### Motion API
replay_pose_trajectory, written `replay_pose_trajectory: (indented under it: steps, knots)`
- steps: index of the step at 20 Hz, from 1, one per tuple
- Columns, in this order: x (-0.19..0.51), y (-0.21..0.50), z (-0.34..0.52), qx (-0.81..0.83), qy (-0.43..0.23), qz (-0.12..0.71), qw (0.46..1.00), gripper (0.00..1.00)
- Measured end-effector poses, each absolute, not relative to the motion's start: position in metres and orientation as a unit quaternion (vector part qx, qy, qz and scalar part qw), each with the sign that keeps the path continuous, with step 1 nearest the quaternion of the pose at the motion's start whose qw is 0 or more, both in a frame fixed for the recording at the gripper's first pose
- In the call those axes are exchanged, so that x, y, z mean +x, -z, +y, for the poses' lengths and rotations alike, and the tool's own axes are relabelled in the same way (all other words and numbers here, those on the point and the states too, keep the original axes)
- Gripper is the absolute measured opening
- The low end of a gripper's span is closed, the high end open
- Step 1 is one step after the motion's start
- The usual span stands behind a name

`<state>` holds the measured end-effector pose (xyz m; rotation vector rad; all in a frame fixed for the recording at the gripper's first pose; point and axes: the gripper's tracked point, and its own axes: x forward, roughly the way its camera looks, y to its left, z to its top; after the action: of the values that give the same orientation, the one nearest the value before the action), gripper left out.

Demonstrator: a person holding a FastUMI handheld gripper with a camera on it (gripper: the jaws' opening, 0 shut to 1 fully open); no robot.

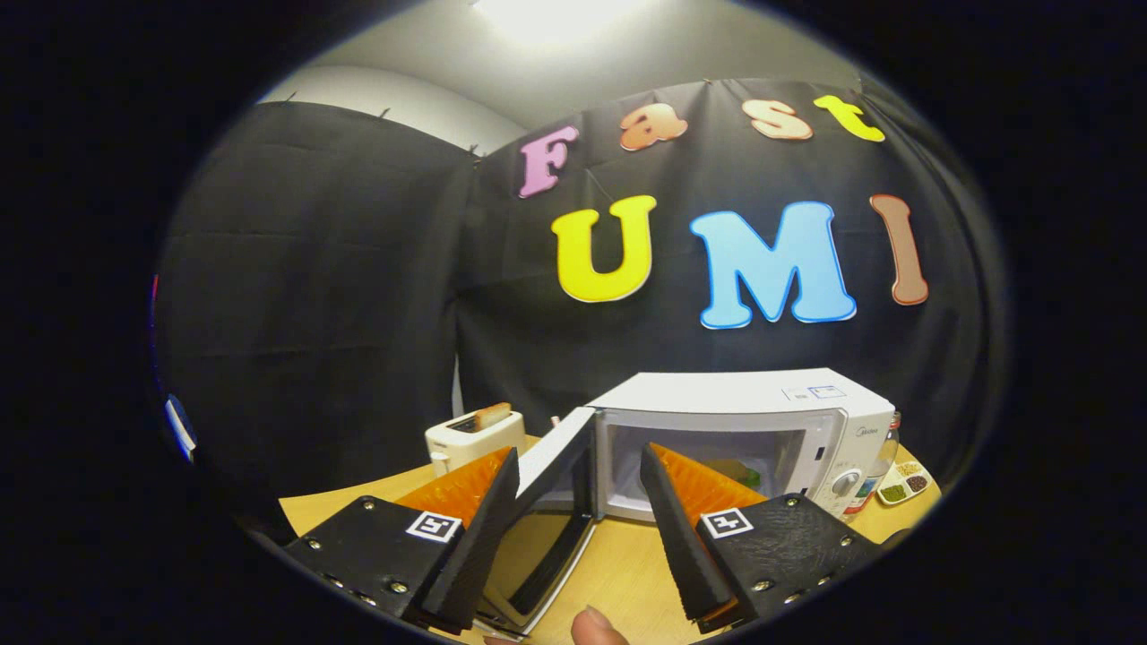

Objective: Open the microwave, put the food inside, and close the microwave door.

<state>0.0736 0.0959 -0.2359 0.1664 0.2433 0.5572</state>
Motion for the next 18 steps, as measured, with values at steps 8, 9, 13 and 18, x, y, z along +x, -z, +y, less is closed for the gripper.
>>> replay_pose_trajectory:
  steps: [8, 9, 13, 18]
  knots:
    - [-0.031, 0.206, 0.168, 0.094, -0.391, 0.105, 0.909, 0.82]
    - [-0.039, 0.209, 0.177, 0.087, -0.402, 0.104, 0.906, 0.82]
    - [-0.06, 0.249, 0.212, 0.064, -0.434, 0.126, 0.89, 0.81]
    - [-0.056, 0.308, 0.217, 0.033, -0.415, 0.159, 0.895, 0.65]
